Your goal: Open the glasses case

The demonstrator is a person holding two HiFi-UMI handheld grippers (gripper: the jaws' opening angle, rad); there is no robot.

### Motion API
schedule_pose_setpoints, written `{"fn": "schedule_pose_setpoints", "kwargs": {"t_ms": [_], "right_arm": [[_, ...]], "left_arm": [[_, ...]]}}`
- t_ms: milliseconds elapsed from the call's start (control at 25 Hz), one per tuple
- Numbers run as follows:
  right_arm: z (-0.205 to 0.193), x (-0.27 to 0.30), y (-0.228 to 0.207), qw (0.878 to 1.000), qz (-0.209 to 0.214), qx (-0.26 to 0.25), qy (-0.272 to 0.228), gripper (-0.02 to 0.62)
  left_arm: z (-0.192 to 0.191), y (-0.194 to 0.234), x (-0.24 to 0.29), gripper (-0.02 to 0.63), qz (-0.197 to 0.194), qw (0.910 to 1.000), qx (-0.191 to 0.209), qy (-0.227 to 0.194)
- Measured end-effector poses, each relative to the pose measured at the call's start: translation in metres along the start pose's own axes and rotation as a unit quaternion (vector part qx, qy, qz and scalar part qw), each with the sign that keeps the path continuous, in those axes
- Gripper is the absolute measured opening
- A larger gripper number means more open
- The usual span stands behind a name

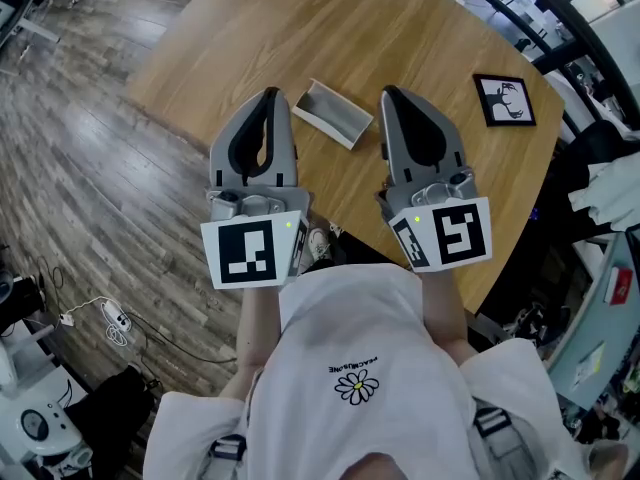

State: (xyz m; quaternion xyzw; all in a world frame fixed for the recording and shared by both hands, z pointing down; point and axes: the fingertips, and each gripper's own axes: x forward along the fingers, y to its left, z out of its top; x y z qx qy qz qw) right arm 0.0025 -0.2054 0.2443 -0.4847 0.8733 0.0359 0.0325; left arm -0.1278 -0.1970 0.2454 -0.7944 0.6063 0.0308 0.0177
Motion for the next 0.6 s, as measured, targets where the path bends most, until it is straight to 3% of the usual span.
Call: {"fn": "schedule_pose_setpoints", "kwargs": {"t_ms": [600], "right_arm": [[-0.0039,0.0034,-0.0020,1.000,0.003,-0.006,0.008,0.006]], "left_arm": [[-0.0023,0.0038,0.0048,0.015,0.002,1.0000,-0.003,0.001]]}}
